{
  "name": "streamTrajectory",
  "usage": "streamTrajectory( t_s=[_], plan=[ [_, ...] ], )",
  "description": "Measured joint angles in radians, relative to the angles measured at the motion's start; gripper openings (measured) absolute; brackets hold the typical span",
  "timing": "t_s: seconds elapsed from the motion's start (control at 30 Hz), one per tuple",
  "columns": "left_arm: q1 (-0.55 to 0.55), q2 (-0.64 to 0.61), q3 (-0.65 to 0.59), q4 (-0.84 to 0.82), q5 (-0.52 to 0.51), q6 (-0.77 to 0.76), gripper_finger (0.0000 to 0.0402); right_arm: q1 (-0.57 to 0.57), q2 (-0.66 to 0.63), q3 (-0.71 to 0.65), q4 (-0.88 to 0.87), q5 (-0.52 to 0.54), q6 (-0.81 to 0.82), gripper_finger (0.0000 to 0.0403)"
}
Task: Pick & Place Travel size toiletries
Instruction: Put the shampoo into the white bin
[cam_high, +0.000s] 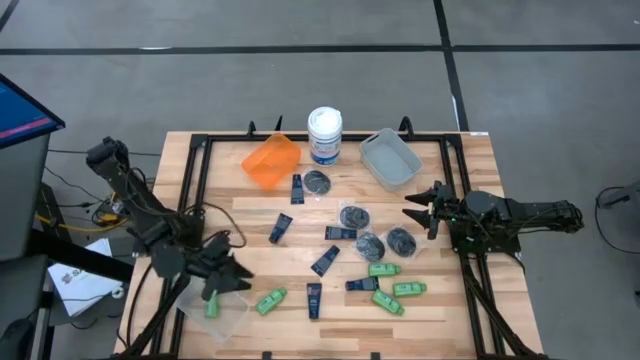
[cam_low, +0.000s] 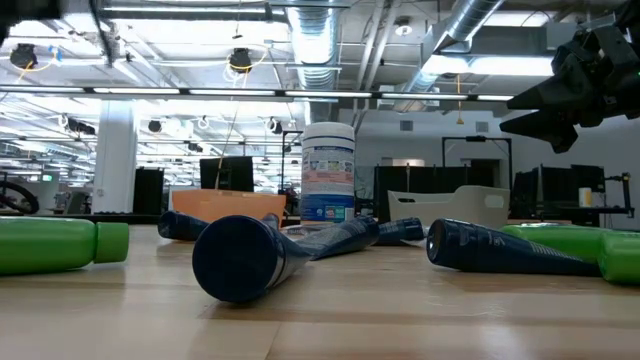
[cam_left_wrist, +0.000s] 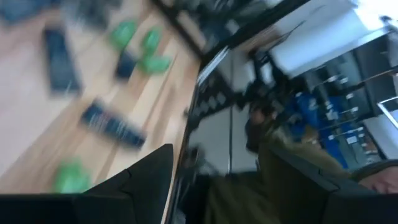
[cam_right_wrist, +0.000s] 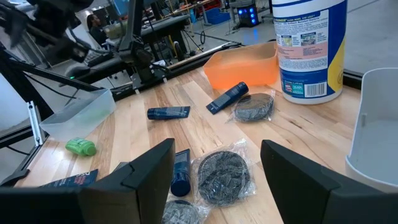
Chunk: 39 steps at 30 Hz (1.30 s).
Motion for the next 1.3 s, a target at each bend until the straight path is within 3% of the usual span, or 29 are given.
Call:
streamTrajectory(
  t_s=[0.33, 0.43, 0.6, 0.73, 1.0, 1.17, 1.3],
  plan=[
    [0.229, 0.167, 0.001, 0.614, -0.002, 0.548, 0.0235, 0.0, 0.0, 0.0, 0.0, 0.0, 0.0, 0.023],
    [0.285, 0.222, 0.001, 0.696, 0.053, 0.55, 0.0236, 0.0, 0.0, 0.0, 0.0, 0.0, 0.0, 0.023],
    [0.35, 0.306, 0.002, 0.683, 0.179, 0.478, 0.0234, 0.0, 0.0, 0.0, 0.0, -0.001, 0.0, 0.023],
    [0.36, 0.358, 0.077, 0.505, 0.227, 0.463, 0.0237, 0.0, 0.0, 0.0, 0.0, -0.001, 0.0, 0.023],
    [0.36, 0.471, 0.376, -0.173, 0.241, 0.459, 0.0238, 0.0, 0.0, 0.0, 0.0, -0.002, 0.001, 0.023],
    [0.364, 0.56, 0.474, -0.405, 0.258, 0.415, 0.0238, 0.0, 0.0, 0.0, 0.0, -0.003, 0.001, 0.023],
    [0.366, 0.61, 0.484, -0.518, 0.299, 0.338, 0.0238, 0.0, 0.0, 0.0, 0.0, -0.003, 0.001, 0.023]
  ],
)
